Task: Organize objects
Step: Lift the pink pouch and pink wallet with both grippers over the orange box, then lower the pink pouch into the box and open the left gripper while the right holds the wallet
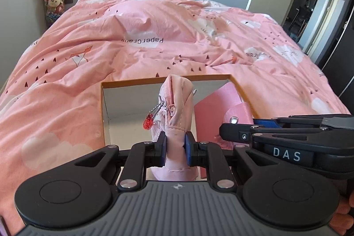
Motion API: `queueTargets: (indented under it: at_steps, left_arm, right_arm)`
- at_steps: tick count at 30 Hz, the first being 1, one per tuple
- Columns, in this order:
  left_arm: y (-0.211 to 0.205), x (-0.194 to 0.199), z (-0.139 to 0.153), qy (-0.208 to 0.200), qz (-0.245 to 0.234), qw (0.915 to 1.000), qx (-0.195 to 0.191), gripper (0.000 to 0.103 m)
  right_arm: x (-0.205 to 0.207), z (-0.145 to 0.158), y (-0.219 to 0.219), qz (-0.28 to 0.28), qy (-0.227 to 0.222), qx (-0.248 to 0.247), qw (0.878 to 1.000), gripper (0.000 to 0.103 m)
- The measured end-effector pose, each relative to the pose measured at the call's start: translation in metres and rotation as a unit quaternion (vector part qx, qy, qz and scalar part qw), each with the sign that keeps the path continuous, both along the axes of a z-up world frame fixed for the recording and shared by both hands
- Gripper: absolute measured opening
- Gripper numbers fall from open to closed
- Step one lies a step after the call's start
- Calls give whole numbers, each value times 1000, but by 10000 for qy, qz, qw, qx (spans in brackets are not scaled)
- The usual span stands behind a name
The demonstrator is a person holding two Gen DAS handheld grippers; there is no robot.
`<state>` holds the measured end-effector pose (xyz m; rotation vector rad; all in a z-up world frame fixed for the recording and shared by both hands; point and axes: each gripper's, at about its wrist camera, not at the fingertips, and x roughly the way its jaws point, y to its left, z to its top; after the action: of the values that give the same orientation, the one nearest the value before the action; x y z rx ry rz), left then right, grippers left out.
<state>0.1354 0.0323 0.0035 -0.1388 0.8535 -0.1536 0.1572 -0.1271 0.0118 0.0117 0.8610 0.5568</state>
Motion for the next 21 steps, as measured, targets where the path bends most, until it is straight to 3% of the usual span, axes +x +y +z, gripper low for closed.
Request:
queueTargets:
  at_steps: [10,21]
  left_arm:
    - [19,49,-49,580,-79,9981,-206,18]
    - [44,91,-78,958,123,9947,-354,19]
  right_arm:
    - [50,-46,21,27,312,-168,9994,26]
    - [94,-81,42,122,647,-229,9976,26]
